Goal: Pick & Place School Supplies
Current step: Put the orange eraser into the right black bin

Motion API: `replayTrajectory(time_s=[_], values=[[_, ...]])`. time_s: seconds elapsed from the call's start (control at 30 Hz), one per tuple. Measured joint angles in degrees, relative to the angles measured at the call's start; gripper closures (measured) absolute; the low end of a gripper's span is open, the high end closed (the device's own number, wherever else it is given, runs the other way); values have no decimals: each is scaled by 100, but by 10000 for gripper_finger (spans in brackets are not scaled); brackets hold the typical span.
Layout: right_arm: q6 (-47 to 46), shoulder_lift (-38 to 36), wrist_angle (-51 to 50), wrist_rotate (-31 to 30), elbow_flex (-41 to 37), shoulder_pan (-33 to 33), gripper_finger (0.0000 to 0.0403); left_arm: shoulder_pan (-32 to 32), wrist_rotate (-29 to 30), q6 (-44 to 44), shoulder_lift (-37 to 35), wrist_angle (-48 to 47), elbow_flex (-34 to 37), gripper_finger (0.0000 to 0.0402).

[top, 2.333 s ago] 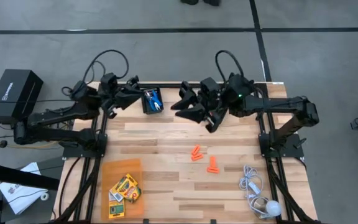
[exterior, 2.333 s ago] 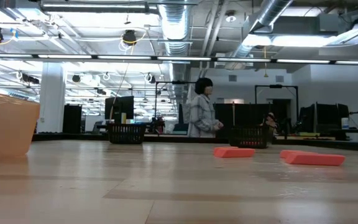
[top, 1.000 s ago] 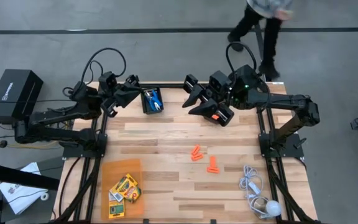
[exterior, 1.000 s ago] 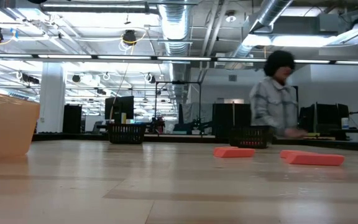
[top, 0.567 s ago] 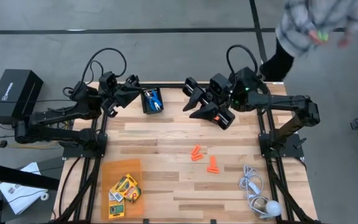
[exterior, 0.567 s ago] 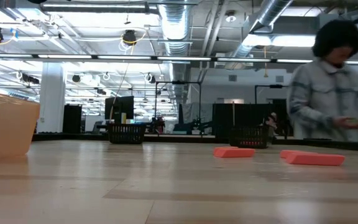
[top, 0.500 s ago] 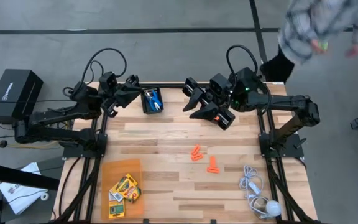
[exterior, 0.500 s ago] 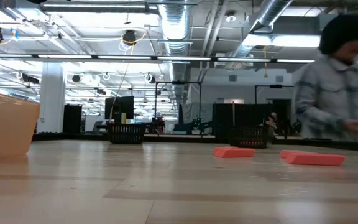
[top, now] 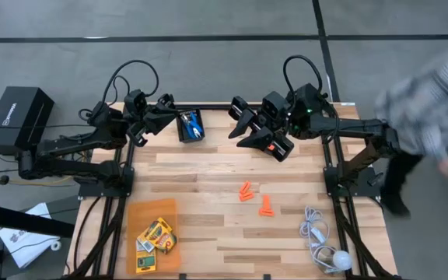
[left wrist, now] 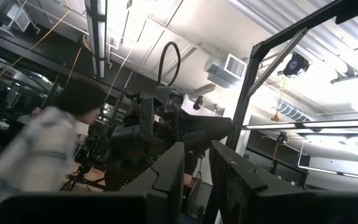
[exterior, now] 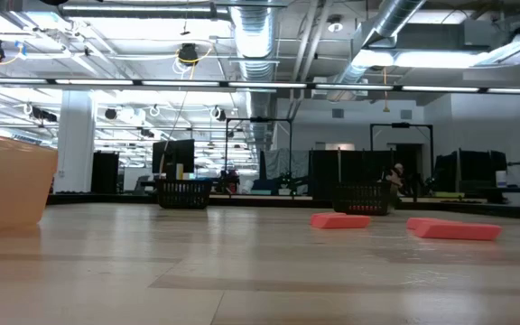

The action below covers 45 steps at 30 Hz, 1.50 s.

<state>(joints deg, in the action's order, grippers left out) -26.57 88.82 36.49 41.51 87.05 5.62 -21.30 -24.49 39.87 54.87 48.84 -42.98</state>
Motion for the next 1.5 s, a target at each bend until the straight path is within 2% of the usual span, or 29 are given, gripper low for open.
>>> replayTrajectory(time_s=[0.23, 0.43, 0.67, 0.77, 1.1, 1.23, 1.5], values=[[16, -2, -70, -114, 1, 104, 295, 0, -284, -82, 0, -133, 0, 330], [230, 0, -785, -251, -1, 515, 307, 0, -463, -320, 0, -566, 0, 330], [-356, 106, -824, 337, -7, 810, 310, 0, -486, -514, 0, -651, 0, 330], [-391, 159, -725, 349, 5, 851, 310, -34, -487, -523, 0, -664, 0, 330], [-234, 374, -492, -350, 1, 856, 310, -205, -484, -530, 46, -736, -2, 330], [-195, 530, -99, -477, -3, 919, 310, -234, -483, -532, 46, -754, -2, 330], [-235, 689, -27, -686, -12, 1045, 310, -449, -554, -532, 46, -834, -2, 330]])
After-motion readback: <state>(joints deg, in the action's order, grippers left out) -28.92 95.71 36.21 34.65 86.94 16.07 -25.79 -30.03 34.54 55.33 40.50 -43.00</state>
